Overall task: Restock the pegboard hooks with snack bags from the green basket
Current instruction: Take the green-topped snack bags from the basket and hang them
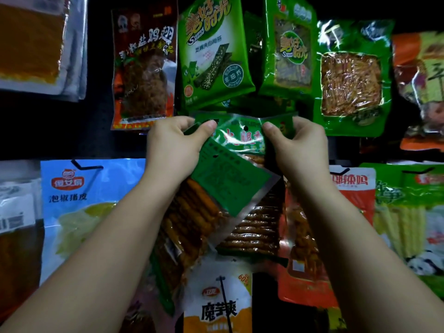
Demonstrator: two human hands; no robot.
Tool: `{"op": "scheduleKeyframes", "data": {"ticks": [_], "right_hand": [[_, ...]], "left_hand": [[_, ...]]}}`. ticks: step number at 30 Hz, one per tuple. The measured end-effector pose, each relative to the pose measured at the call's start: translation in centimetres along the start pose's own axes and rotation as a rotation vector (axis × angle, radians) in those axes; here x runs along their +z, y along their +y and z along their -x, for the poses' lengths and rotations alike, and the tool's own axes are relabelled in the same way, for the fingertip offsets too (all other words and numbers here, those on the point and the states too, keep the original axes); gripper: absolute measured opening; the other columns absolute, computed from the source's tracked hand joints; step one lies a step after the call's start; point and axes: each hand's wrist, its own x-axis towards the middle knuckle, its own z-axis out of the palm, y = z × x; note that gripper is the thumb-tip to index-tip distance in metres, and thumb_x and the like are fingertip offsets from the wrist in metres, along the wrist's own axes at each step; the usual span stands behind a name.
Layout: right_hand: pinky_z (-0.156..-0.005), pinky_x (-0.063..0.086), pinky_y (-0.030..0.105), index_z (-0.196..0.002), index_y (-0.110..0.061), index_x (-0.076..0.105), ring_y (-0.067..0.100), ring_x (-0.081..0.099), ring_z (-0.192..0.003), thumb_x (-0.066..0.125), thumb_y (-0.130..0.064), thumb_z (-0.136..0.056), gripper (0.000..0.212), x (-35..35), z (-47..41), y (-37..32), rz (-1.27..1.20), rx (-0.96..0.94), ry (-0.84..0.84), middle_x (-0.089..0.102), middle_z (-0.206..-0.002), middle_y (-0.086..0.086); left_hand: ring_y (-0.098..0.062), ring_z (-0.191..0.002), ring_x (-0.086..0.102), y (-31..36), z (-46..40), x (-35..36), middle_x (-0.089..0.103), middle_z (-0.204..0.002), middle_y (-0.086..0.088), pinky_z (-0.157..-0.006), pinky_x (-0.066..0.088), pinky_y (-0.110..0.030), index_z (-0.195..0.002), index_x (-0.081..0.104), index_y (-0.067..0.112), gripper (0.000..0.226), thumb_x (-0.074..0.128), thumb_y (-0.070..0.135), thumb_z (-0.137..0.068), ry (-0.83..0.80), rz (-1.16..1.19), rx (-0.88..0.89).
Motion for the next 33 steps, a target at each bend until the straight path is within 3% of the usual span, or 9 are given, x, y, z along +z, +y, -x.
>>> {"op": "scheduleKeyframes", "data": {"ticks": [8, 11, 13, 15, 17, 20, 25, 28, 33], "right_hand": [[-0.057, 0.047, 0.036, -0.078, 0.008, 0.058, 0.036, 0.059, -0.068, 0.066, -0.029, -0.086, 0.039, 0.4, -0.3, 0.2, 0.089, -0.025, -0.027, 0.064, -0.074, 0.024], [-0.044, 0.029, 0.018, -0.059, -0.007, 0.043, 0.015, 0.040, -0.051, 0.065, -0.027, -0.087, 0.041, 0.5, 0.1, 0.6, 0.151, -0.020, -0.036, 0.046, -0.054, 0.004], [-0.043, 0.026, 0.021, -0.057, -0.015, 0.036, 0.012, 0.037, -0.051, 0.063, -0.026, -0.089, 0.044, 0.7, 0.5, 0.9, 0.200, -0.022, -0.059, 0.040, -0.054, 0.000], [-0.050, 0.026, 0.029, -0.064, -0.014, 0.044, 0.022, 0.048, -0.061, 0.061, -0.022, -0.090, 0.032, 1.1, 1.0, 1.1, 0.235, -0.048, -0.086, 0.049, -0.061, 0.004], [-0.065, 0.037, 0.029, -0.092, -0.010, 0.059, 0.030, 0.059, -0.083, 0.060, -0.015, -0.090, 0.005, 1.4, 1.7, 1.4, 0.234, -0.057, -0.104, 0.064, -0.085, 0.010], [-0.071, 0.040, 0.024, -0.120, -0.012, 0.050, 0.025, 0.061, -0.094, 0.063, -0.016, -0.088, 0.035, 1.6, 3.5, 2.8, 0.185, -0.012, -0.134, 0.067, -0.106, 0.008], [-0.067, 0.038, 0.027, -0.122, -0.011, 0.046, 0.026, 0.060, -0.097, 0.059, -0.026, -0.093, 0.035, 3.2, 5.7, 6.1, 0.135, 0.150, -0.140, 0.060, -0.098, 0.000], [-0.073, 0.046, 0.035, -0.118, -0.006, 0.046, 0.033, 0.060, -0.099, 0.057, -0.024, -0.094, 0.032, 5.3, 5.2, 7.5, 0.134, 0.207, -0.162, 0.065, -0.104, 0.012], [-0.079, 0.040, 0.028, -0.127, -0.006, 0.043, 0.030, 0.057, -0.108, 0.057, -0.025, -0.094, 0.041, 8.0, 3.6, 10.2, 0.066, 0.367, -0.175, 0.062, -0.116, 0.013]], "left_hand": [[-0.028, -0.106, 0.064, -0.6, 0.0, -0.1, 0.068, -0.113, -0.014, -0.093, 0.051, -0.048, -0.111, 0.067, 0.002, 0.052, 0.071, 0.044, -0.079, -0.019, 0.024, -0.104], [-0.025, -0.104, 0.064, -1.6, 0.2, 0.2, 0.069, -0.113, -0.010, -0.091, 0.052, -0.044, -0.110, 0.069, 0.005, 0.048, 0.070, 0.042, -0.080, -0.007, -0.005, -0.119], [-0.026, -0.101, 0.065, -2.5, 0.5, 0.5, 0.070, -0.108, -0.010, -0.087, 0.053, -0.042, -0.102, 0.070, 0.002, 0.045, 0.070, 0.042, -0.080, -0.006, -0.030, -0.132], [-0.022, -0.094, 0.064, -3.6, 0.6, 0.9, 0.069, -0.099, -0.003, -0.081, 0.051, -0.037, -0.091, 0.069, 0.000, 0.044, 0.070, 0.042, -0.081, -0.002, -0.050, -0.145], [-0.020, -0.094, 0.060, -4.6, 0.6, 1.4, 0.065, -0.095, -0.003, -0.081, 0.046, -0.032, -0.088, 0.069, 0.006, 0.038, 0.069, 0.043, -0.081, 0.017, -0.089, -0.148], [-0.026, -0.115, 0.058, -5.5, 0.3, 2.4, 0.064, -0.122, -0.010, -0.090, 0.043, -0.033, -0.116, 0.065, 0.006, 0.053, 0.067, 0.046, -0.082, 0.043, -0.168, -0.167], [-0.028, -0.111, 0.059, -7.5, 0.0, 3.3, 0.065, -0.121, -0.010, -0.082, 0.044, -0.032, -0.113, 0.065, 0.010, 0.047, 0.066, 0.046, -0.083, 0.048, -0.265, -0.170], [-0.027, -0.112, 0.059, -9.3, 0.6, 3.3, 0.065, -0.122, -0.009, -0.079, 0.039, -0.028, -0.113, 0.062, 0.013, 0.045, 0.069, 0.045, -0.081, -0.015, -0.296, -0.240], [-0.027, -0.105, 0.060, -12.2, 1.2, 4.3, 0.066, -0.117, -0.005, -0.075, 0.039, -0.028, -0.086, 0.054, 0.026, 0.022, 0.067, 0.044, -0.082, -0.096, -0.374, -0.302]]}}
